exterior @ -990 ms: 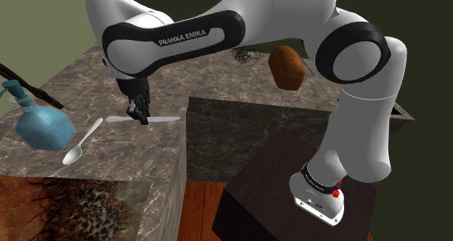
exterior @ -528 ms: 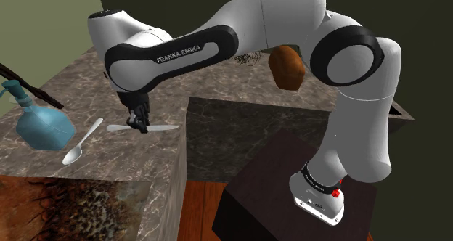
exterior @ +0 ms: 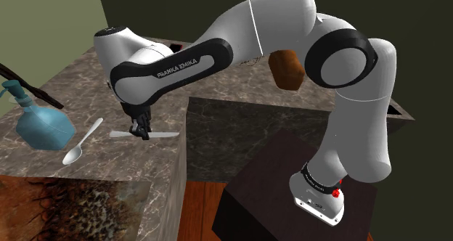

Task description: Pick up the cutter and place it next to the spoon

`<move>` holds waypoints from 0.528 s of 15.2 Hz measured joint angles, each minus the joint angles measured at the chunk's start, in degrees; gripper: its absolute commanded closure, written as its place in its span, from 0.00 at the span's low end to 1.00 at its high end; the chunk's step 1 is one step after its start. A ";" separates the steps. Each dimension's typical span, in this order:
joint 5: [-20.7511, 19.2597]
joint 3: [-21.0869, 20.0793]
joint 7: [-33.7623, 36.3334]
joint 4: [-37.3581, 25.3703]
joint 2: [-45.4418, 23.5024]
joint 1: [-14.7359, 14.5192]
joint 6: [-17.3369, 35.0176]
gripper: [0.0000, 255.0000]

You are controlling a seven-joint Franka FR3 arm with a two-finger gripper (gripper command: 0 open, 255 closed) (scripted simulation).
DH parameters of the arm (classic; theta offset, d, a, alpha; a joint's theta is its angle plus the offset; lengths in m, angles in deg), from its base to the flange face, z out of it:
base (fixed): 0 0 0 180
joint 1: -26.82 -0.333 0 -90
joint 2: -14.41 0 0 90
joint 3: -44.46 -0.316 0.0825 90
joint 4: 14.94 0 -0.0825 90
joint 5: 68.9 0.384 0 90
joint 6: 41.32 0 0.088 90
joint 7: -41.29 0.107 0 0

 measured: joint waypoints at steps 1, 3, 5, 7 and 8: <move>0.00 0.01 -0.02 0.02 -0.06 0.01 0.09 1.00; -0.01 0.01 -0.01 0.04 -0.10 0.01 0.15 1.00; -0.01 0.01 -0.01 0.06 -0.11 0.01 0.18 1.00; -0.01 0.01 -0.01 0.06 -0.11 0.01 0.18 0.00; -0.01 0.01 -0.01 0.06 -0.11 0.01 0.18 0.00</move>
